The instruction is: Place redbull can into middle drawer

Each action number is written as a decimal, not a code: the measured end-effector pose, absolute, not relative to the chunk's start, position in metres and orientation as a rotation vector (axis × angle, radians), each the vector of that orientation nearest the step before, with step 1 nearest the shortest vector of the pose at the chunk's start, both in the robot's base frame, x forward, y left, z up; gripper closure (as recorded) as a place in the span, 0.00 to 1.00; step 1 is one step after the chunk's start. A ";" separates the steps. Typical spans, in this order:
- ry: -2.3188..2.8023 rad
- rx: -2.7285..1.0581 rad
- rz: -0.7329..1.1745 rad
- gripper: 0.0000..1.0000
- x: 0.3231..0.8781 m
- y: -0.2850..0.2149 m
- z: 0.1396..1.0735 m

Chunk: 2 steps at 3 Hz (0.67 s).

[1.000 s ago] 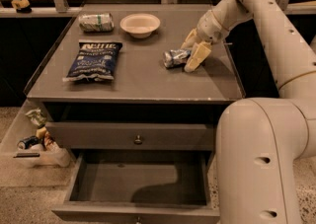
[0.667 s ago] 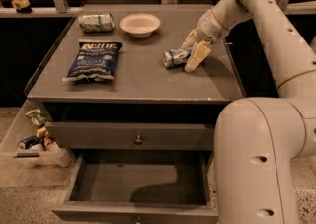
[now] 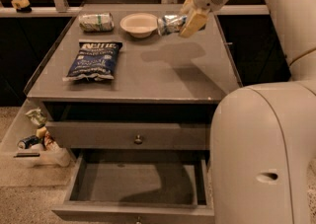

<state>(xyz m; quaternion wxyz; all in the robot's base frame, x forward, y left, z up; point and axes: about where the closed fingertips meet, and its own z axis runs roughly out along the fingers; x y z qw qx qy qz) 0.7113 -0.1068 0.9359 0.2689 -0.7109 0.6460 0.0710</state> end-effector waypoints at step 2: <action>1.658 -1.760 0.095 1.00 0.650 -0.131 1.013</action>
Offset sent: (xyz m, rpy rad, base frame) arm -0.1989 -0.0765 -0.1253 0.2254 0.1344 -0.1335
